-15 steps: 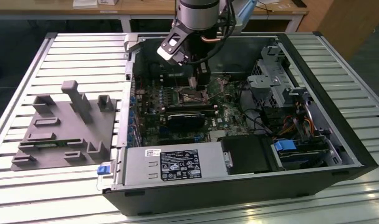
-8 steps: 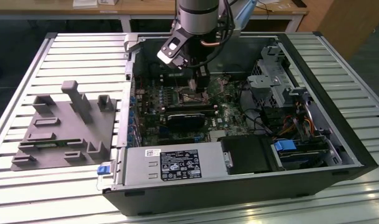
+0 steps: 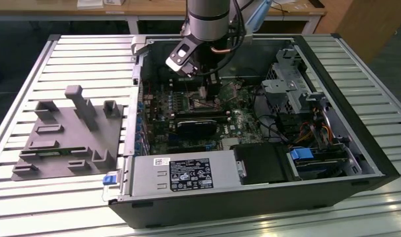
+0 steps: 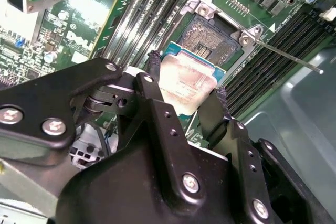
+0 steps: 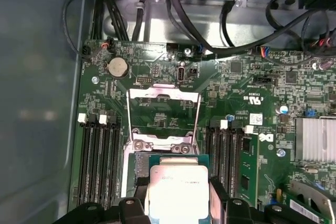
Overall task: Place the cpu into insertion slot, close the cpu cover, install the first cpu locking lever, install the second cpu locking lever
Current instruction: 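Place the cpu into insertion slot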
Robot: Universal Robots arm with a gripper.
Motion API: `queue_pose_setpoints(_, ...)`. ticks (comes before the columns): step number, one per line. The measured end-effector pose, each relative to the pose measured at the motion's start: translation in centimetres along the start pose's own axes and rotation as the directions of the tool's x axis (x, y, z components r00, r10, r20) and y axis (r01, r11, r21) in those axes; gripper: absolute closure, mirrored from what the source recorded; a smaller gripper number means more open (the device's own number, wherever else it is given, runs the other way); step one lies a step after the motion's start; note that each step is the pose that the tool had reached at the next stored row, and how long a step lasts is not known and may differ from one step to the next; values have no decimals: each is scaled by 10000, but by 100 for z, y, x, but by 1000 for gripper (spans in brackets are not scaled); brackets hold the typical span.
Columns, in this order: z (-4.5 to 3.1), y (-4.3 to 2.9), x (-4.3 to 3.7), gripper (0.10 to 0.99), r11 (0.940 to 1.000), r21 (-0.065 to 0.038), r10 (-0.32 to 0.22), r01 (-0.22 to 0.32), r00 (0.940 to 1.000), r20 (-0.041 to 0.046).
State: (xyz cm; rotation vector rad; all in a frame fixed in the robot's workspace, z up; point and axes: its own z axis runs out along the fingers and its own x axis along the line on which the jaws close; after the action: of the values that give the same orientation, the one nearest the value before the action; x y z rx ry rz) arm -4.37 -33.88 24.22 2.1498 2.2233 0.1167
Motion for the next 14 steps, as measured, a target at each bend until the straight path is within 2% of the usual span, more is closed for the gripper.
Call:
queue_pose_setpoints(4,44,-12,29,549,10000,-1,0,0,10000,-3)
queue_pose_setpoints(8,87,-54,60,549,10000,0,-1,1,10000,13)
queue_pose_setpoints(14,169,-74,61,549,10000,0,53,-53,10000,20)
